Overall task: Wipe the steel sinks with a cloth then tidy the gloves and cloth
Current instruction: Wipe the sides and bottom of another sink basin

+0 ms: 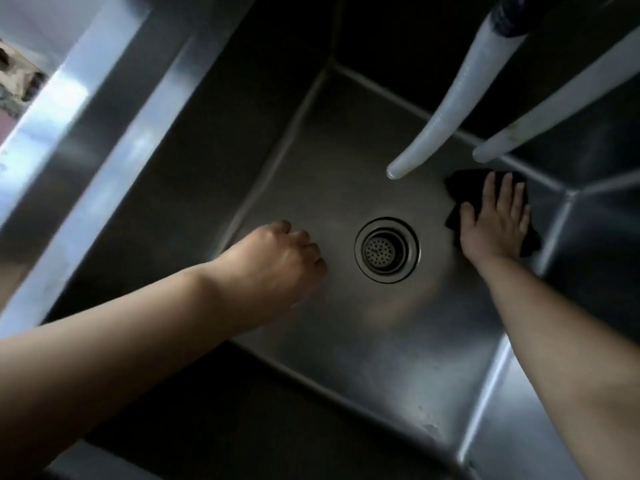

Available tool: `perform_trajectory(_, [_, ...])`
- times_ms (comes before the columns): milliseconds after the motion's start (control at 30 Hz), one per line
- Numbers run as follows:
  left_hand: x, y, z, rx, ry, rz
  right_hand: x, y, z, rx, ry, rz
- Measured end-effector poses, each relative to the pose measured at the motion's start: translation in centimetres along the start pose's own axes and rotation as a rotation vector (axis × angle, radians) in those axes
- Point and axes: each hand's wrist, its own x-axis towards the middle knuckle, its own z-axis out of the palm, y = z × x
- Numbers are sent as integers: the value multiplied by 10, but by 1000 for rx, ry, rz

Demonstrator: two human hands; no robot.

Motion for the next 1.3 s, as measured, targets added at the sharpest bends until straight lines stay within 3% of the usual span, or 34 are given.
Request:
perform_trajectory(167, [12,-4,27,-78,-109,-190,-32,10,7,35,-1,211])
perform_trajectory(333, [14,-26,36,-135,-120,-346,-39,-52,15,77,-21,299])
perform_trajectory(467, [19,-28,38,-173,-132,-355,-26,-127,15,49,-22,108])
perform_trajectory(700, [20,-25,37,-174,-173,-390,-64,-226,31,-1,-45,-446])
perform_trajectory(833, [20,-23,41,-149,-229,-409,-50,-206,26,-61,-35,-630])
perform_trajectory(1133, [19,-23,39,-206,-322,-404,-51,-64,14,-22,-10,-147])
perform_trajectory(1300, [18,-22,34,-188,-319,-400,-141,-36,19,-69,-83,-142])
